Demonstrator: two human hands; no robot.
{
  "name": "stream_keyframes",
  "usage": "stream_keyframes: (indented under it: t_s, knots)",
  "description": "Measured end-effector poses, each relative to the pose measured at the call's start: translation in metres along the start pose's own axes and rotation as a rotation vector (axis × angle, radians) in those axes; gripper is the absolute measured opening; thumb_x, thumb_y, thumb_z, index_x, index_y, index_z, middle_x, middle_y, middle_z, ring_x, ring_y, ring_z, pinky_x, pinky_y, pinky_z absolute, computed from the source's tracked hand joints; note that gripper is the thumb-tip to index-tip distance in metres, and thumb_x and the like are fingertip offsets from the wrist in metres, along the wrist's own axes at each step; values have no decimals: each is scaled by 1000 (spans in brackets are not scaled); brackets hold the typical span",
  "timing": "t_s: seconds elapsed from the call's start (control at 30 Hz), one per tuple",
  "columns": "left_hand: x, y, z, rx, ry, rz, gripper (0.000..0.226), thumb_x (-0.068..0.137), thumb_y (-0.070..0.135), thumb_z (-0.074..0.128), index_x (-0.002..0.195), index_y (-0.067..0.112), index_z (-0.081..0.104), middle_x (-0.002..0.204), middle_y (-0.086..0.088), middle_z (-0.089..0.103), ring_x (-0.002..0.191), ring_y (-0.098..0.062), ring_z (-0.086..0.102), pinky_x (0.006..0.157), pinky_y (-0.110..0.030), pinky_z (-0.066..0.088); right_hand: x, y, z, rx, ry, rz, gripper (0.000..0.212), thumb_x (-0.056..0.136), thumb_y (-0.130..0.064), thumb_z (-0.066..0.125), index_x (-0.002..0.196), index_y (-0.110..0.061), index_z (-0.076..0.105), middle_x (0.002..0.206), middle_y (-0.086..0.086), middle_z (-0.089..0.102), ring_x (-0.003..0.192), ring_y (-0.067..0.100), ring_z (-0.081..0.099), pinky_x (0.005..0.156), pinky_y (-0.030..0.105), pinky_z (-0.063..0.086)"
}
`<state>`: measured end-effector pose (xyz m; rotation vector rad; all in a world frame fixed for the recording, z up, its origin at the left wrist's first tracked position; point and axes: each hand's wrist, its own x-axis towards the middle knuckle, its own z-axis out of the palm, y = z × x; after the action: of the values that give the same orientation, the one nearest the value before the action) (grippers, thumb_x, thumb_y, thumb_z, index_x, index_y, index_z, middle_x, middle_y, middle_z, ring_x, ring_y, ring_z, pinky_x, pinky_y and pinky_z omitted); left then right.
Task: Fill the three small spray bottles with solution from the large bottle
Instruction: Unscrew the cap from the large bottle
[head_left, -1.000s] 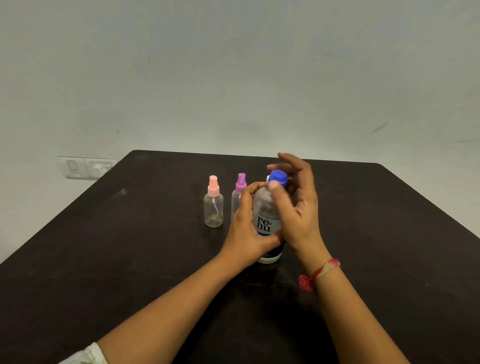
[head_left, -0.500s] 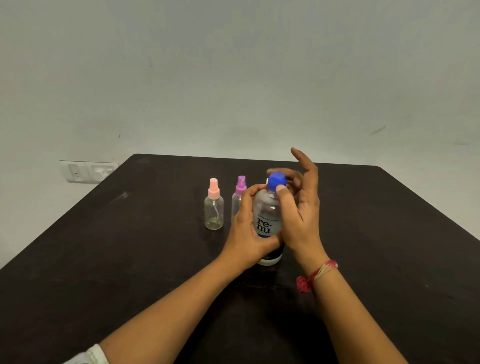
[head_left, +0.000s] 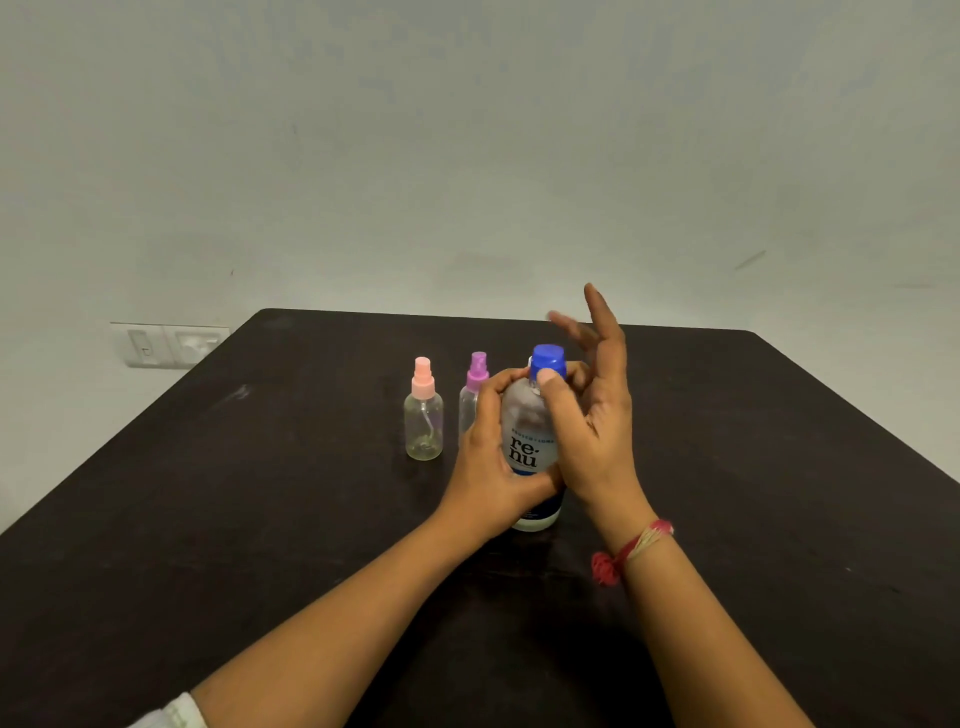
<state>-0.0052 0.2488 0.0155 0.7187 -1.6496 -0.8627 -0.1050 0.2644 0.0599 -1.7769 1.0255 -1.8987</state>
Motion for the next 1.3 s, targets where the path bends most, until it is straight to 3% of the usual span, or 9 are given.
stream_keyframes:
  t_s: [0.07, 0.17, 0.4, 0.6, 0.8, 1.0, 1.1, 1.2, 1.3]
  knots:
    - [1, 1, 0, 23, -2, 13, 91, 64, 19, 78, 121, 66, 25, 126, 6, 55, 115, -6, 58, 90, -22, 50, 0, -1, 2, -37, 30, -7, 68, 82, -26, 70, 138, -39, 33, 123, 0, 48, 85, 9, 61, 78, 20, 51]
    - [1, 0, 0, 7, -24, 3, 86, 65, 20, 76, 126, 55, 27, 123, 7, 57, 112, -6, 61, 88, -22, 51, 1, 0, 4, -47, 72, -37, 55, 81, -12, 71, 124, -31, 42, 106, 2, 49, 88, 3, 57, 78, 15, 47]
    - [-1, 0, 0, -6, -4, 12, 77, 65, 27, 76, 126, 45, 33, 127, 6, 54, 116, -8, 58, 91, -21, 50, 2, -3, 2, 140, 61, 58, 36, 93, -17, 53, 127, -29, 48, 103, 10, 62, 94, 20, 63, 83, 30, 54]
    - [-2, 0, 0, 68, 13, 19, 72, 64, 40, 75, 121, 51, 32, 121, 28, 47, 112, 6, 52, 86, -6, 42, 24, 14, -36, 350, 582, 235, 32, 94, -11, 57, 124, -20, 55, 95, -5, 59, 82, 6, 54, 66, 18, 46]
    - [-1, 0, -1, 65, 11, 20, 71, 63, 42, 73, 121, 50, 32, 117, 43, 43, 112, 9, 51, 85, -4, 41, 25, 56, -71, 242, 761, 529, 29, 83, 5, 63, 101, -18, 63, 94, -3, 58, 93, 16, 58, 86, 24, 52]
    - [-2, 1, 0, 75, 14, 41, 71, 64, 41, 73, 121, 47, 32, 115, 46, 43, 111, 11, 51, 86, -3, 40, 15, 74, -69, -6, 614, 602, 23, 79, -15, 74, 84, -24, 53, 96, 7, 60, 83, 16, 61, 74, 26, 52]
    - [-2, 1, 0, 76, 11, 47, 71, 64, 40, 74, 122, 45, 33, 116, 44, 43, 112, 9, 51, 87, -4, 40, 11, 74, -70, -259, 423, 569, 27, 79, -18, 75, 96, -19, 55, 87, -2, 60, 75, 8, 57, 66, 15, 44]
    - [-2, 1, 0, 77, 12, 45, 71, 64, 39, 74, 122, 44, 33, 117, 43, 44, 112, 8, 51, 86, -5, 40, 7, 79, -72, -357, 255, 565, 41, 81, -5, 65, 116, -22, 51, 92, -1, 57, 78, 9, 56, 74, 17, 44]
    - [-2, 1, 0, 80, 15, 45, 70, 64, 40, 74, 122, 45, 33, 116, 44, 44, 112, 10, 50, 85, -3, 40, 6, 87, -74, -563, 153, 538, 32, 80, -6, 64, 110, -18, 61, 111, 6, 53, 91, 14, 53, 85, 23, 41]
